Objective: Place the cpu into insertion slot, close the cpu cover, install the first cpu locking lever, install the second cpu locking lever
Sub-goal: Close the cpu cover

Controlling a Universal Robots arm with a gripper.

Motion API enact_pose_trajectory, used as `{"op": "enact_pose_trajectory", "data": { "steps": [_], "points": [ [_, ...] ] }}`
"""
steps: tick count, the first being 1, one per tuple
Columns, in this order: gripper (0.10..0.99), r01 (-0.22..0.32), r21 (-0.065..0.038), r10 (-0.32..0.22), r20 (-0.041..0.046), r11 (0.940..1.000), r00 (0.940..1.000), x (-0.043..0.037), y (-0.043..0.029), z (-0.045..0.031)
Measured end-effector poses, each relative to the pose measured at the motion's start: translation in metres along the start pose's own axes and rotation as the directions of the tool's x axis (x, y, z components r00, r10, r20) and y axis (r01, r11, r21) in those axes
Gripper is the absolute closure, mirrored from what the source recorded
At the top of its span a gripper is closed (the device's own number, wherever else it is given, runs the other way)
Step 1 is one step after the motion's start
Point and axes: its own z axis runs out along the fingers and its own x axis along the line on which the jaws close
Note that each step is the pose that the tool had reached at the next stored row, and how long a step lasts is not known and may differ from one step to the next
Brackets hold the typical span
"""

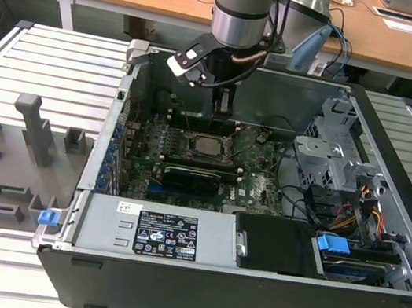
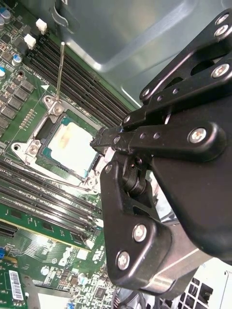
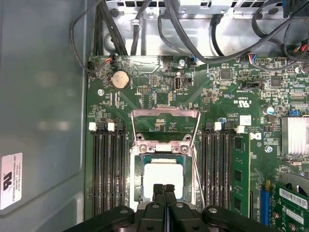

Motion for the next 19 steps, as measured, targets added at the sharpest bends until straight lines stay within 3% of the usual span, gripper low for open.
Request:
{"op": "enact_pose_trajectory", "data": {
  "steps": [19],
  "points": [
    [0.980, 0.000, 0.000, 0.000, 0.0062, 1.0000, 1.0000, 0.0014, 0.0004, -0.0086]
  ]
}}
